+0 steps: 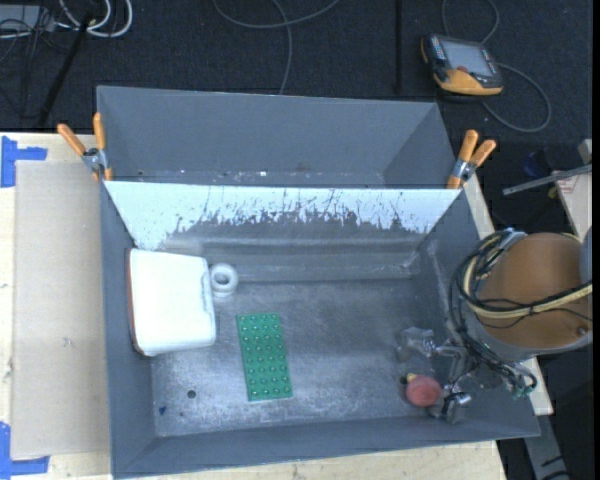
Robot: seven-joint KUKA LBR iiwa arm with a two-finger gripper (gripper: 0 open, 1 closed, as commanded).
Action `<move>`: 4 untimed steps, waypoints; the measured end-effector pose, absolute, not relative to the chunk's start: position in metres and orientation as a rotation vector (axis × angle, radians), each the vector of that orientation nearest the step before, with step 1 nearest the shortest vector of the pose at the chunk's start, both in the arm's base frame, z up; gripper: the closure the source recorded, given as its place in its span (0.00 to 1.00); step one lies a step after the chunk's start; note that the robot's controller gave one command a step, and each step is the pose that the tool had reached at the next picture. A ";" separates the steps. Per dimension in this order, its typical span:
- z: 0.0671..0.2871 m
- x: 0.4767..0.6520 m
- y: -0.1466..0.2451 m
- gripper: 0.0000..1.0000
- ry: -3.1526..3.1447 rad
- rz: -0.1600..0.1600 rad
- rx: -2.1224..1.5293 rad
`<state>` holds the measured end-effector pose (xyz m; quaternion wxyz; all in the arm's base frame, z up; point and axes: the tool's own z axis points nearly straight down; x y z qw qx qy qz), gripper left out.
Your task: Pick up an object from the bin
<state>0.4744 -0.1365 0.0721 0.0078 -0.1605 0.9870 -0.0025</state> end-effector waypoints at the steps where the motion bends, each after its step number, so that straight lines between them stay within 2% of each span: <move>1: 0.073 0.477 -0.136 0.00 3.078 -0.009 -0.507; 2: 0.071 0.475 -0.135 1.00 3.085 -0.006 -0.511; 3: 0.076 0.475 -0.134 1.00 3.098 0.001 -0.521; 4: 0.174 0.477 -0.134 1.00 3.092 -0.004 -0.518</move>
Offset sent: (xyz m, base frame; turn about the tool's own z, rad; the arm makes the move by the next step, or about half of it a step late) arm 0.0000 0.0000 0.0000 0.0000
